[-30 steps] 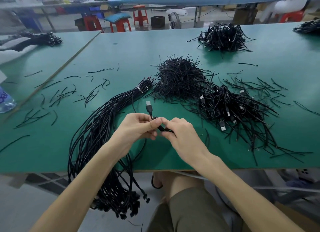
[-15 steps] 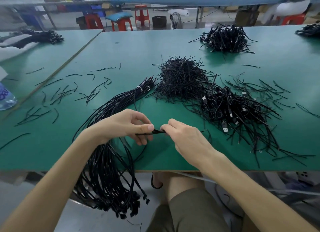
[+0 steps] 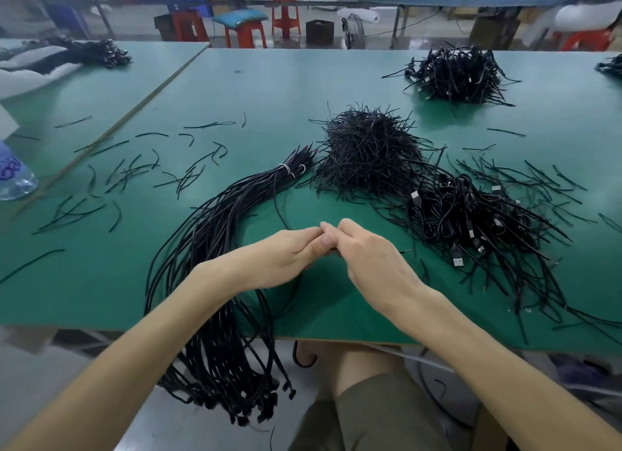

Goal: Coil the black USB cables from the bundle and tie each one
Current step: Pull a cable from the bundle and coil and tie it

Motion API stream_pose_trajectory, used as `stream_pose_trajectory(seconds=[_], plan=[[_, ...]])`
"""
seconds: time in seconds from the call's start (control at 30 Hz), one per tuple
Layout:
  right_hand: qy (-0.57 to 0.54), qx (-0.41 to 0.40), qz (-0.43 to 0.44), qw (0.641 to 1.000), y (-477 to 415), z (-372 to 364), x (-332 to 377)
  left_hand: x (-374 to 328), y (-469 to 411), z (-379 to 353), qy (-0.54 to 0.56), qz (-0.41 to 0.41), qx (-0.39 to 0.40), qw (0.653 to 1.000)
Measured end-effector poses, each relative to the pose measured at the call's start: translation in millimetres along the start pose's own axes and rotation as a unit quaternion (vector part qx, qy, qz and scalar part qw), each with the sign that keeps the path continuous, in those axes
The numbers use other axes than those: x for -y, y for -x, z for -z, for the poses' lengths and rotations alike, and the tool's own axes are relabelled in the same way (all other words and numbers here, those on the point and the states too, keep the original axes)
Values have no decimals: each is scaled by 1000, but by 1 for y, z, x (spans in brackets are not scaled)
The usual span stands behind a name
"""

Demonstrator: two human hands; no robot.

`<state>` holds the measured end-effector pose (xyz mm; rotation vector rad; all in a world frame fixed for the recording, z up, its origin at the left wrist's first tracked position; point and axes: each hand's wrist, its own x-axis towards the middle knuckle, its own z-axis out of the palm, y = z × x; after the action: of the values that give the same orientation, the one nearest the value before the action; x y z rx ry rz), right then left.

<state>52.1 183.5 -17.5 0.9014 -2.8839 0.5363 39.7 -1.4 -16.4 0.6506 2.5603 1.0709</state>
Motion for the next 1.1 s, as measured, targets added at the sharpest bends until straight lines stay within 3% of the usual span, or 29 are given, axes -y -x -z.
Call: stream_pose_trajectory(seconds=[0.27,0.33,0.4,0.5,0.57,0.67,0.73,0.83,1.1], plan=[[-51,32,15,998,-27,1,-10,20,-6,0,-76,19,-111,991],[11,39,27,999,-38,6,-16,26,-8,2,-90,45,-148,984],[110,-24,25,993,-54,14,-26,33,-11,2,-83,78,-192,975],[70,-184,-51,979,-83,27,-46,36,-17,-1,-4,110,-237,965],[29,-197,-135,971,-103,31,-62,40,-19,1,136,130,-240,952],[71,-111,-197,971,-119,25,-78,46,-14,14,324,156,-227,905],[116,-82,-185,972,-123,17,-82,48,-12,14,333,143,-214,907],[129,-119,-164,971,-121,11,-83,47,-12,9,305,138,-195,922],[23,-192,-155,969,-105,11,-85,47,-12,11,314,138,-194,919]])
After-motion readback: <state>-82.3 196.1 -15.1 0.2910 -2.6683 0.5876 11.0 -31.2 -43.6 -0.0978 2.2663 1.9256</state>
